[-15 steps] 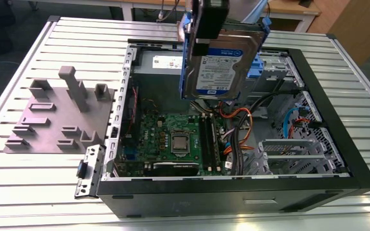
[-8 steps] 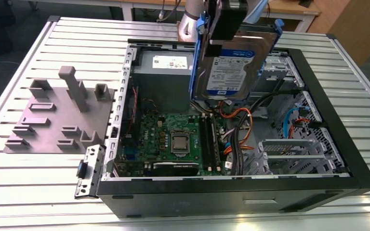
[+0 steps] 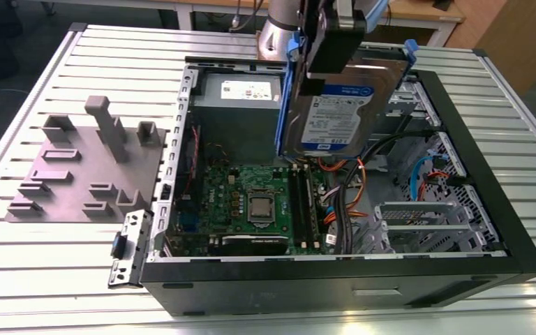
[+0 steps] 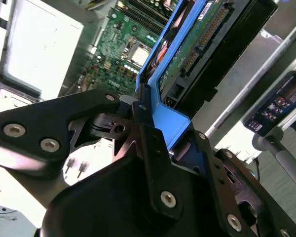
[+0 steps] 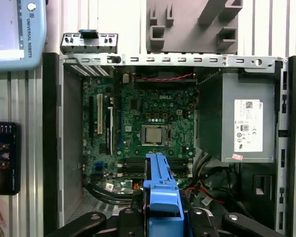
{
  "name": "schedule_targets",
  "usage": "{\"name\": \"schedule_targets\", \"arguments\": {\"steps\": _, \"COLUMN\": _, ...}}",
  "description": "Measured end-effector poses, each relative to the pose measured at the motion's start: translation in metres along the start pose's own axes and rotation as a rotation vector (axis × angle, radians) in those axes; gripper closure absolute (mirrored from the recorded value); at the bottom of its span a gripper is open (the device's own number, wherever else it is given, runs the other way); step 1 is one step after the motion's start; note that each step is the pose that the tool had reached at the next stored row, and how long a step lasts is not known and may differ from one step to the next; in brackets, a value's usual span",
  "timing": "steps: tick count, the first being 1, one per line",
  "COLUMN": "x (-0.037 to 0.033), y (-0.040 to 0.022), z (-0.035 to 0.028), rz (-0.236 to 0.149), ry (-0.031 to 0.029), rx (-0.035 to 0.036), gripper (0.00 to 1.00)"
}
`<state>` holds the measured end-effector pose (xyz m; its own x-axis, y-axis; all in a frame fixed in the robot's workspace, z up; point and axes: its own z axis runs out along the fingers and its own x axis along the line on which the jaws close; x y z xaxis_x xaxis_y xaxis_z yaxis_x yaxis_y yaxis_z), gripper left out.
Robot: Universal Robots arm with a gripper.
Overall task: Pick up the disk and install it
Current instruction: 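Insert the disk into the insertion slot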
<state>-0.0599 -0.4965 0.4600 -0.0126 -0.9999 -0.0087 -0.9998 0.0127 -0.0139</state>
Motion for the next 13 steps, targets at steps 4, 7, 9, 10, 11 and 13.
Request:
{"name": "schedule_targets", "arguments": {"steps": 4, "x": 0.0132, "y": -0.0002, "z": 0.0004, "rz": 0.000, "ry": 0.0001, "rx": -0.0001, "gripper": 0.64}}
{"name": "schedule_targets", "arguments": {"steps": 7, "x": 0.0215, "y": -0.0016, "z": 0.0011, "rz": 0.000, "ry": -0.0001, "rx": 0.0000, "gripper": 0.64}}
{"name": "schedule_targets", "arguments": {"steps": 9, "x": 0.0245, "y": -0.0056, "z": 0.0014, "rz": 0.000, "ry": -0.0001, "rx": 0.0000, "gripper": 0.64}}
{"name": "schedule_targets", "arguments": {"steps": 10, "x": 0.0253, "y": -0.0086, "z": 0.0015, "rz": 0.000, "ry": 0.0001, "rx": -0.0001, "gripper": 0.64}}
{"name": "schedule_targets", "arguments": {"steps": 11, "x": 0.0260, "y": -0.0117, "z": 0.0016, "rz": 0.000, "ry": 0.0001, "rx": -0.0001, "gripper": 0.64}}
{"name": "schedule_targets", "arguments": {"steps": 13, "x": 0.0272, "y": -0.0188, "z": 0.0020, "rz": 0.000, "ry": 0.0000, "rx": 0.0000, "gripper": 0.64}}
